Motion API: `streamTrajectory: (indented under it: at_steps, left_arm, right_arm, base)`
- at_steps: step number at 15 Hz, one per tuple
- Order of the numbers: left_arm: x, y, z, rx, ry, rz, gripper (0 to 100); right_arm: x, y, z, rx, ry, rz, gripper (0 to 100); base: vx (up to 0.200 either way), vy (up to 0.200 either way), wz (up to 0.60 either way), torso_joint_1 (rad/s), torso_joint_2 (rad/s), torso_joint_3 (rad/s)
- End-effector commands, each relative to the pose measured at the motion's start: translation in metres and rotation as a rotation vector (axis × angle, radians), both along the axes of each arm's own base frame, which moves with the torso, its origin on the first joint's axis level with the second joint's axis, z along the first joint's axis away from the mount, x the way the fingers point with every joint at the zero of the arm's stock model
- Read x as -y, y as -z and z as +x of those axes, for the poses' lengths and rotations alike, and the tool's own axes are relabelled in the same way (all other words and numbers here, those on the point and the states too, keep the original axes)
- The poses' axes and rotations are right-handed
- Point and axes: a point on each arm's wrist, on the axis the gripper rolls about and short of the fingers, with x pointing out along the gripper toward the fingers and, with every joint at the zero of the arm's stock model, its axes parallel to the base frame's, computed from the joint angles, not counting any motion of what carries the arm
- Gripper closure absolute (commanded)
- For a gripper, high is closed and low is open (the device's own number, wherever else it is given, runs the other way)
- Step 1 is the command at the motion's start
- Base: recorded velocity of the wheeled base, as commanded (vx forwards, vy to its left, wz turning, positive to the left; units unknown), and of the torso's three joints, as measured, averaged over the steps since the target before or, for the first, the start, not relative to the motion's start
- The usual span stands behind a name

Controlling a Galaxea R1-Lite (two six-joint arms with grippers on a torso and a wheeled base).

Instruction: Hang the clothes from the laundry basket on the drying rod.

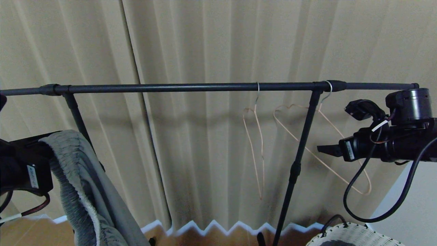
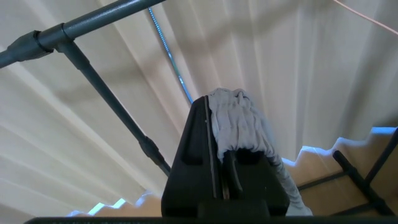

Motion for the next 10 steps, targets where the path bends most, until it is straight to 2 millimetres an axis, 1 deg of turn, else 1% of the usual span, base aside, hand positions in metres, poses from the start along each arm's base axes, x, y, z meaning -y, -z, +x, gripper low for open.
streamTrajectory:
  at_steps: [1, 10]
  left_arm:
    - [-0.0002, -0.0001, -0.0006, 0.002, 0.0, -0.002, 100]
    - [-0.0003, 0.0001, -0.0002, 0.001, -0.002, 0.0, 100]
  right_arm:
    - [-0.0002, -0.0006, 0.0001, 0.003, 0.011, -0.005, 100]
    - [0.0005, -0.0068, -0.0033, 0.026, 0.02, -0.004, 100]
  base:
    - [0.0, 0.0, 0.0, 0.0, 0.0, 0.0]
    - [0.0, 0.0, 0.0, 0.0, 0.0, 0.0]
